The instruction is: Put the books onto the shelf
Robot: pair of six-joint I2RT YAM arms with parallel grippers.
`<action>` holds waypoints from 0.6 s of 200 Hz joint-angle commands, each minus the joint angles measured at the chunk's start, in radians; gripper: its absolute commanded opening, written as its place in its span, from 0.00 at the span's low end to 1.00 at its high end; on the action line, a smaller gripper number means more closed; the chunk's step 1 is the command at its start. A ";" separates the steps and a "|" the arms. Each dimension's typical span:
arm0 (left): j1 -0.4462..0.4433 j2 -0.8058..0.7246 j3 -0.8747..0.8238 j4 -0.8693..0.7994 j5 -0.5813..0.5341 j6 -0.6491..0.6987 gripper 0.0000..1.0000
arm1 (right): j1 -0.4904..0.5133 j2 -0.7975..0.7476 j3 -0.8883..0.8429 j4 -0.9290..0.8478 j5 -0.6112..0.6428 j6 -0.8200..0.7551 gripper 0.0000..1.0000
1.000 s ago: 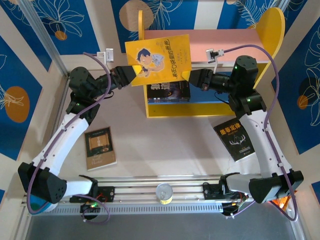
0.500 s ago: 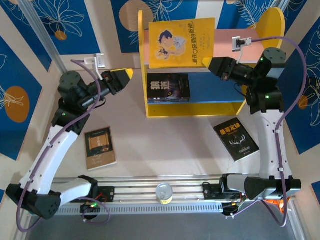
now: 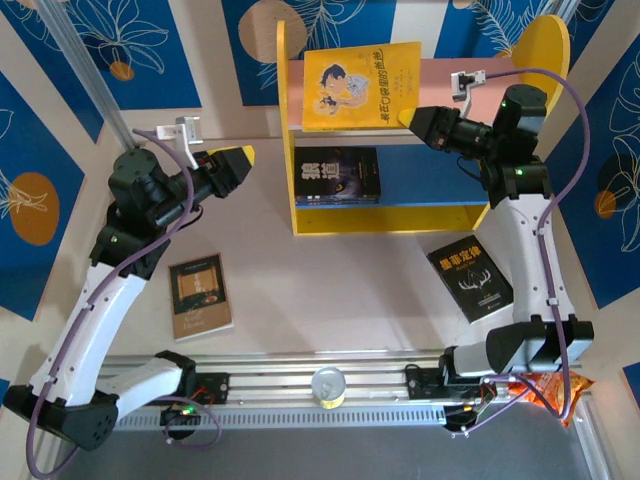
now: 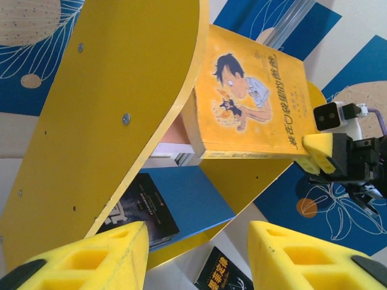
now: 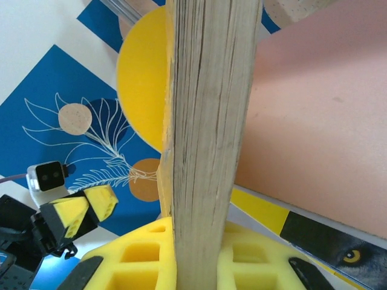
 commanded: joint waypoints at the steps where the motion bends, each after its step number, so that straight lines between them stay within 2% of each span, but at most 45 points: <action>1: -0.006 -0.023 -0.004 -0.003 -0.017 0.022 0.47 | 0.013 0.003 0.061 0.042 0.003 0.010 0.01; 83: -0.007 -0.036 -0.001 -0.016 -0.034 0.038 0.48 | 0.068 0.061 0.110 -0.023 0.039 -0.019 0.06; 103: -0.006 -0.034 -0.001 -0.018 -0.033 0.038 0.48 | 0.082 0.067 0.125 -0.056 0.074 -0.045 0.09; 120: -0.007 -0.034 -0.002 -0.018 -0.034 0.039 0.48 | 0.093 0.067 0.132 -0.075 0.100 -0.060 0.16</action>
